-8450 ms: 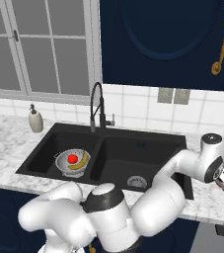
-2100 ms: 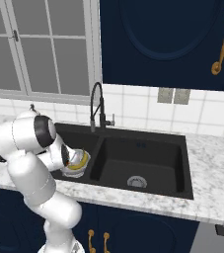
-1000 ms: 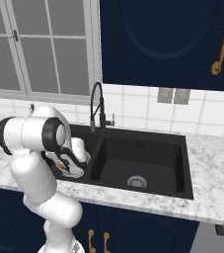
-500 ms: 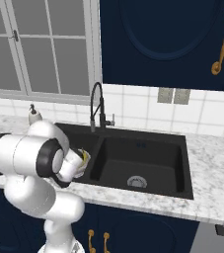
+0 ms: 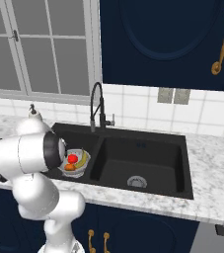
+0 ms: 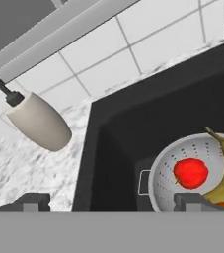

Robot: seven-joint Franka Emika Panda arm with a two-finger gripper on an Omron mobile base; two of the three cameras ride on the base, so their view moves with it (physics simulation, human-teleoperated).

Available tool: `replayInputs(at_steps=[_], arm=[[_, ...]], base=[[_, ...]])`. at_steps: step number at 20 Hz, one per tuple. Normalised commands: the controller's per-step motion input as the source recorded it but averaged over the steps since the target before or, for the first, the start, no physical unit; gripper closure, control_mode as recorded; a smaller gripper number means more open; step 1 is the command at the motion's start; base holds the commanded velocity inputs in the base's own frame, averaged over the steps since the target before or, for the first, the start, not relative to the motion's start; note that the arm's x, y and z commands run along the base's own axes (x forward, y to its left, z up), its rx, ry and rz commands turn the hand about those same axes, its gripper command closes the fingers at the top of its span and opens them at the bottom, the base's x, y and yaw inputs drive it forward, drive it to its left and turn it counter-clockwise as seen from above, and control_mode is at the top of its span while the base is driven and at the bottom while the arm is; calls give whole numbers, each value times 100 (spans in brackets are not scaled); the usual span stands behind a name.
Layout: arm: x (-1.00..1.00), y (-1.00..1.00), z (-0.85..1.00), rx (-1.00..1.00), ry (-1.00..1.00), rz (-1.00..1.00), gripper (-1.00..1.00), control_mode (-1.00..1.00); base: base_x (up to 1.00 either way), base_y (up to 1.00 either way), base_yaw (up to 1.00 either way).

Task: Put the colander in the sink, put the apple, orange, banana in the colander, and turn on the sink faucet and pour water over the colander.

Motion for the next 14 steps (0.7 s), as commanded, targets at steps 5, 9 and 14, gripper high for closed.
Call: replayInputs(at_steps=[5,9,14], arm=[[29,33,100,0,5,0,-100,-100],[0,0,100,-2,4,0,-100,-100],[7,0,100,-6,6,0,-100,-100]], base=[[0,0,0],[0,0,0],[0,0,0]])
